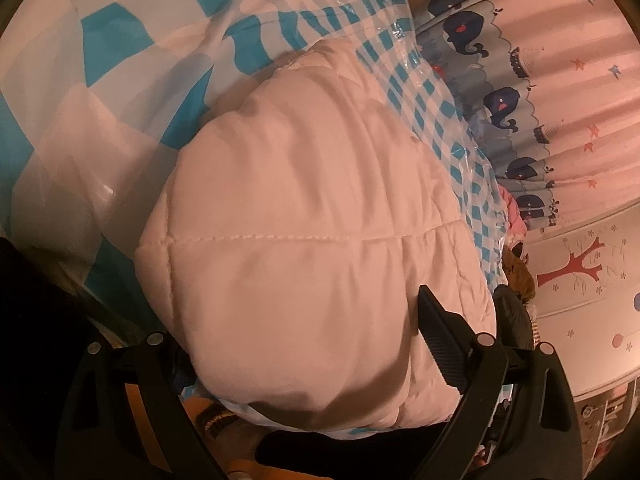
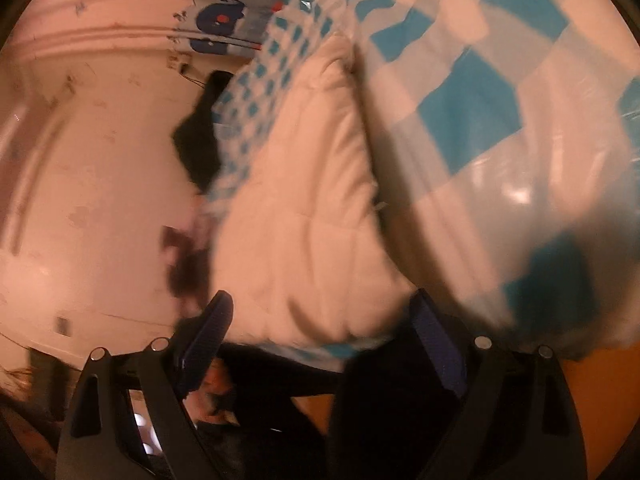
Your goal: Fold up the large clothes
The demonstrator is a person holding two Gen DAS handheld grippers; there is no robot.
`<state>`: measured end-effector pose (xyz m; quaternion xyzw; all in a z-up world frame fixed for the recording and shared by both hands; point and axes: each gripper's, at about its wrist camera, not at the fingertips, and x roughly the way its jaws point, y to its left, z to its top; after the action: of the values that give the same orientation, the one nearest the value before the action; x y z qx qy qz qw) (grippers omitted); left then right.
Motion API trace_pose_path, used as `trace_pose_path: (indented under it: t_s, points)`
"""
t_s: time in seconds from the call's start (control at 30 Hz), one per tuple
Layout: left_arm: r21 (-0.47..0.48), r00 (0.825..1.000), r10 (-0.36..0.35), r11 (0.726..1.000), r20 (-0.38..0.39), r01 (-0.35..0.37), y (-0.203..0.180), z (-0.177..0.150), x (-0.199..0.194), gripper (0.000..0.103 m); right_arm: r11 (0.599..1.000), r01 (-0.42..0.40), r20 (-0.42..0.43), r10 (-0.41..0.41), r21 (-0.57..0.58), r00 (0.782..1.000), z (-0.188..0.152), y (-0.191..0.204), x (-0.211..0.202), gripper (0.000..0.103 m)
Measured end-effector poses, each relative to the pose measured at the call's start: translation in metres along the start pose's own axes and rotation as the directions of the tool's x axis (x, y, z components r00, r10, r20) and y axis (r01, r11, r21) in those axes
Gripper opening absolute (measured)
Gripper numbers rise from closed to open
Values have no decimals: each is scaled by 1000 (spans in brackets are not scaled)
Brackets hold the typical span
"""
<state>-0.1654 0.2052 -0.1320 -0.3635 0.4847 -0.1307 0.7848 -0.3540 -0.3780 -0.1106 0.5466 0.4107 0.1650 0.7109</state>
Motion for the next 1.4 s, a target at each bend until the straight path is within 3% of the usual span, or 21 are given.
trace_pose_path:
  t_s: [0.1, 0.17, 0.23, 0.27, 0.4, 0.57, 0.63, 0.7, 0.77, 0.83, 0.87, 0.9, 0.93, 1.0, 1.07, 1.1, 1.2, 1.27, 1.33, 1.4]
  points:
    - [-9, 1000, 2, 1000, 4, -2, 2, 0, 4, 89, 1000, -3, 13, 3, -23, 1000, 10, 4, 13, 79]
    - [-22, 1000, 10, 1000, 10, -9, 1, 0, 6, 89, 998, 25, 50, -22, -65, 999, 15, 14, 11, 45]
    - [-10, 1000, 16, 1000, 22, -15, -5, 0, 7, 87, 996, 7, 77, 1, -94, 997, 17, 21, 5, 29]
    - [4, 999, 23, 1000, 26, -23, -10, -1, 8, 78, 992, 8, 92, 4, -125, 996, 19, 30, 1, 26]
    - [82, 999, -10, 997, 36, 7, -40, 0, 7, 50, 975, -15, 152, 49, -220, 987, 27, 63, -15, 21]
    - [151, 997, -73, 986, 34, 67, -64, -13, -13, 45, 953, -17, 199, 80, -303, 977, 18, 88, -49, 19]
    - [143, 999, -46, 989, -3, 46, -53, -22, -5, 48, 964, 41, 198, 13, -261, 980, 10, 63, -55, 19]
    - [107, 999, -7, 994, -51, 12, -33, -26, 10, 68, 978, 95, 165, -64, -184, 984, 5, 26, -52, 19]
    - [10, 996, -29, 999, -83, 30, -11, -27, 16, 77, 992, 84, 139, -71, -94, 988, -2, -6, -52, 20]
    - [27, 997, -18, 999, -70, 20, -10, -27, 12, 82, 993, 86, 175, -72, -78, 982, -3, -9, -61, 27]
    - [40, 999, 10, 999, -44, -8, -13, -25, 7, 86, 987, 130, 235, -105, -95, 966, -2, -1, -71, 36]
    - [42, 999, 22, 999, -26, -21, -14, -24, 4, 87, 973, 194, 297, -152, -120, 943, 0, 12, -79, 39]
    - [39, 1000, 26, 999, -14, -25, -15, -21, 2, 87, 960, 239, 337, -178, -148, 925, 1, 25, -82, 49]
    - [14, 1000, 29, 999, -3, -29, -14, -17, 4, 88, 914, 299, 387, -180, -273, 904, 3, 68, -74, 56]
    - [-17, 1000, 26, 1000, 10, -25, -13, -15, 8, 88, 854, 333, 368, -183, -400, 912, 3, 110, -42, 64]
    - [-24, 999, 24, 999, 22, -23, -11, -14, 6, 88, 806, 351, 335, -203, -476, 920, 2, 133, -11, 64]
    - [-32, 999, 20, 999, 50, -19, -13, -15, 3, 88, 723, 351, 259, -241, -595, 935, 8, 169, 62, 64]
    - [-23, 998, 18, 1000, 61, -17, -18, -14, 1, 88, 667, 379, 241, -293, -642, 925, 23, 187, 116, 65]
    - [5, 997, 26, 1000, 74, -27, -27, -14, 1, 88, 649, 384, 217, -325, -656, 921, 37, 193, 156, 65]
    - [41, 995, 39, 998, 93, -43, -34, -15, 1, 88, 603, 424, 200, -404, -675, 893, 50, 193, 205, 65]
